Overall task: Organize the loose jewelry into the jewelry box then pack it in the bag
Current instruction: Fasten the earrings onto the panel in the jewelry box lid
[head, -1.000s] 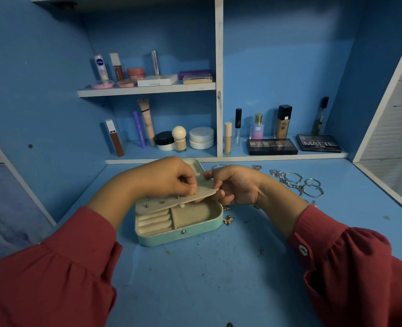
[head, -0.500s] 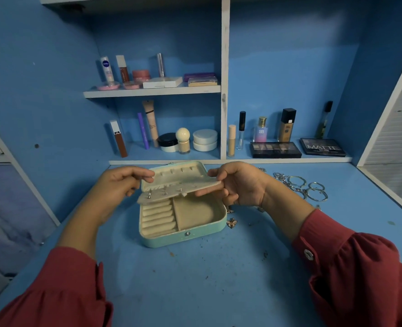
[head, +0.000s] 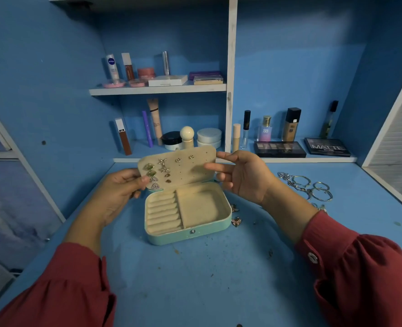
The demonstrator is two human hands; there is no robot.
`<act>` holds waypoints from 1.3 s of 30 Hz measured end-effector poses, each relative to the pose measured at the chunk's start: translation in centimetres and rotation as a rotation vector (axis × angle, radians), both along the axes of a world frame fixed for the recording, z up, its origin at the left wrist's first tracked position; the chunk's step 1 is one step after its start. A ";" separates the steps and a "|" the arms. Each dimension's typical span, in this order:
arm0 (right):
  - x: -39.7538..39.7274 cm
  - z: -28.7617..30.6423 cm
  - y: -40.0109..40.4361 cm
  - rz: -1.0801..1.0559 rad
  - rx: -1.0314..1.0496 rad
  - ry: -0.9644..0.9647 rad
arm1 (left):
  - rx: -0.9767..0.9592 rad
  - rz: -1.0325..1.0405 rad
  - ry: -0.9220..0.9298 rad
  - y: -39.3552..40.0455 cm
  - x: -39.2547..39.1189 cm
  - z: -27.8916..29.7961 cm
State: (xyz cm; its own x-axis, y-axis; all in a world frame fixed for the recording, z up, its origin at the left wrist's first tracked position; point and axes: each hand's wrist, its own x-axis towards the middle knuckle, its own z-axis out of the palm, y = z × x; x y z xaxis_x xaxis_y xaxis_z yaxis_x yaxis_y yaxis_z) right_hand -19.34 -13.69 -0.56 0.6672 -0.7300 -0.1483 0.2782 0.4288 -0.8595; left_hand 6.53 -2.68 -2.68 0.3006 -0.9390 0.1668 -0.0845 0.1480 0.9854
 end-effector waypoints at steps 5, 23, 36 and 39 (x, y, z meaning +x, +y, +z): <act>0.5 -0.5 0.1 -0.178 -0.497 0.648 | 0.010 0.055 -0.034 -0.8 -0.1 -0.5; 1.4 0.0 1.4 -0.068 -0.860 0.967 | -0.025 0.174 0.027 -1.6 0.2 -1.4; -1.7 1.9 0.2 0.199 -0.982 1.410 | -0.016 0.160 0.041 -1.8 0.4 -1.6; -1.4 1.7 0.6 0.222 -0.978 1.428 | -0.010 0.155 0.029 -1.8 0.6 -1.7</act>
State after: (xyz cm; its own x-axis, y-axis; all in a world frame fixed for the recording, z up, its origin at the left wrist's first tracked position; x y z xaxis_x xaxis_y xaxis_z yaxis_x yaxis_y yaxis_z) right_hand -20.74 -13.11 1.15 0.5074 -0.8226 -0.2566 -0.8510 -0.4314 -0.2996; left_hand 7.11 -4.50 -4.42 0.4466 -0.8794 0.1648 -0.0783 0.1450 0.9863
